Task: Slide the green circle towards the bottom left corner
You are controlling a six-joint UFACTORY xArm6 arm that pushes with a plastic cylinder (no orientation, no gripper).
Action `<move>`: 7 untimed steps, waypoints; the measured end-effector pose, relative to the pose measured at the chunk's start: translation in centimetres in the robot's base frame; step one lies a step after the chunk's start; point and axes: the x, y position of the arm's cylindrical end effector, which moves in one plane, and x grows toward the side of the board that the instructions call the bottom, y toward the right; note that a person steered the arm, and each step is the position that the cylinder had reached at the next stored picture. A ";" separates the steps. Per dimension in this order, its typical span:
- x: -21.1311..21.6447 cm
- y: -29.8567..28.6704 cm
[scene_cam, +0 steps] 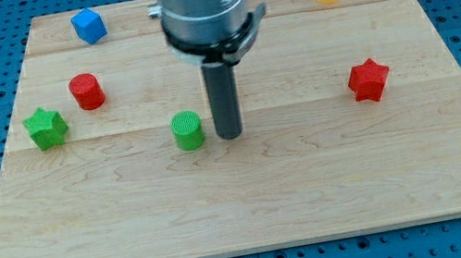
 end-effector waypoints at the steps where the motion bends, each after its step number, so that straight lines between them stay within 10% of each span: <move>1: -0.8 -5.5; 7: 7.2 -21.8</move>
